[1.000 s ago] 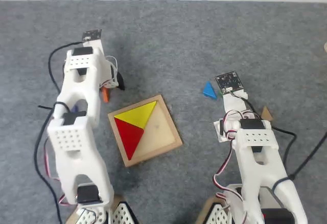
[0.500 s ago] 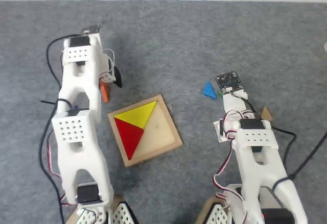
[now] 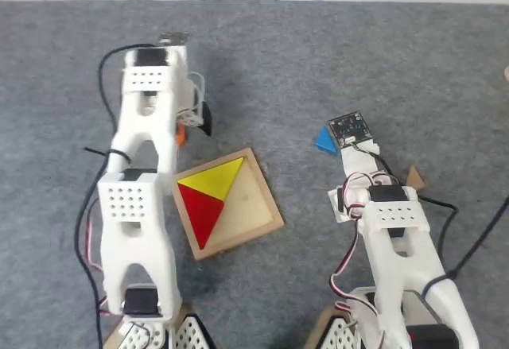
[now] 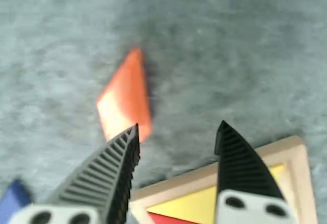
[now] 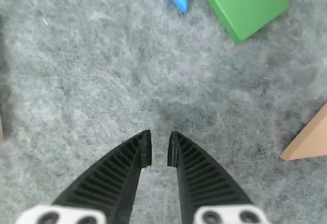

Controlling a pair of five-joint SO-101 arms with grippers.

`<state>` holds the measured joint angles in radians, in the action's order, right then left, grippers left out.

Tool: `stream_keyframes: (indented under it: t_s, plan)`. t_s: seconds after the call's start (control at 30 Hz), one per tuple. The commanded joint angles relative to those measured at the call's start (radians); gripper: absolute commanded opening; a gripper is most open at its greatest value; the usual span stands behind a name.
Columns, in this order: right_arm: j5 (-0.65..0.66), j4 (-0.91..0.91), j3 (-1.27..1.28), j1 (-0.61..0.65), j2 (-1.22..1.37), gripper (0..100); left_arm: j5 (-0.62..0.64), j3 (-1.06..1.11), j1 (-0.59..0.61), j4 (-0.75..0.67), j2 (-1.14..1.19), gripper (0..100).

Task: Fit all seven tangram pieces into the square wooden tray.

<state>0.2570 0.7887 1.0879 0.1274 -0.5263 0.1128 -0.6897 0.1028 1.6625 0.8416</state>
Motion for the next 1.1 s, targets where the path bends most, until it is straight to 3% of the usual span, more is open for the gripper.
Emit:
stream_keyframes:
  t_s: [0.0, 0.27, 0.67, 1.07]
  plan:
    - [-0.009, -0.021, -0.003, 0.004, 0.004, 7.3, -0.012, -0.027, 0.002, 0.011, -0.032, 23]
    - [-0.009, -0.021, -0.003, 0.007, 0.004, 7.3, 0.002, -0.019, 0.161, -0.015, -0.025, 23]
    - [-0.009, -0.021, -0.003, 0.007, 0.004, 7.3, -0.018, -0.041, 0.078, -0.054, 0.120, 23]
    - [-0.009, -0.018, -0.003, 0.007, 0.004, 7.3, -0.044, -0.232, 0.141, 0.017, 0.132, 21]
